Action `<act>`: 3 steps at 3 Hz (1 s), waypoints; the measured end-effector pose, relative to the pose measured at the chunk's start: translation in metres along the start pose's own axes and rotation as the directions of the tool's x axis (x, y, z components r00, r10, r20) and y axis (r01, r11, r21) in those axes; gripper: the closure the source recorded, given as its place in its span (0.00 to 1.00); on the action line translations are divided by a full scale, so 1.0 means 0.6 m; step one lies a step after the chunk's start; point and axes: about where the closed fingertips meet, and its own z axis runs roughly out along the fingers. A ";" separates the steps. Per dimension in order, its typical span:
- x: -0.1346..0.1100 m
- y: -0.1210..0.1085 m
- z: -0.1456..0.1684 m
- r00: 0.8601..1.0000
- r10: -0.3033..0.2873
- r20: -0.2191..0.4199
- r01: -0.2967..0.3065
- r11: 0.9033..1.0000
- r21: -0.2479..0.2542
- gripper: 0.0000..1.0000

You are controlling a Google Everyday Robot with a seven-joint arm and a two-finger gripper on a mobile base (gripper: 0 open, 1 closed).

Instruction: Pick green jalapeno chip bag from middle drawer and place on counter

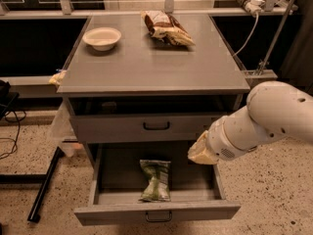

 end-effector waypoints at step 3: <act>0.001 -0.066 0.225 0.969 -0.181 0.170 0.170 0.982 0.080 1.00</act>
Offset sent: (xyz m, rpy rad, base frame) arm 0.0798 0.0454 -0.1284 0.1196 -0.2659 0.1574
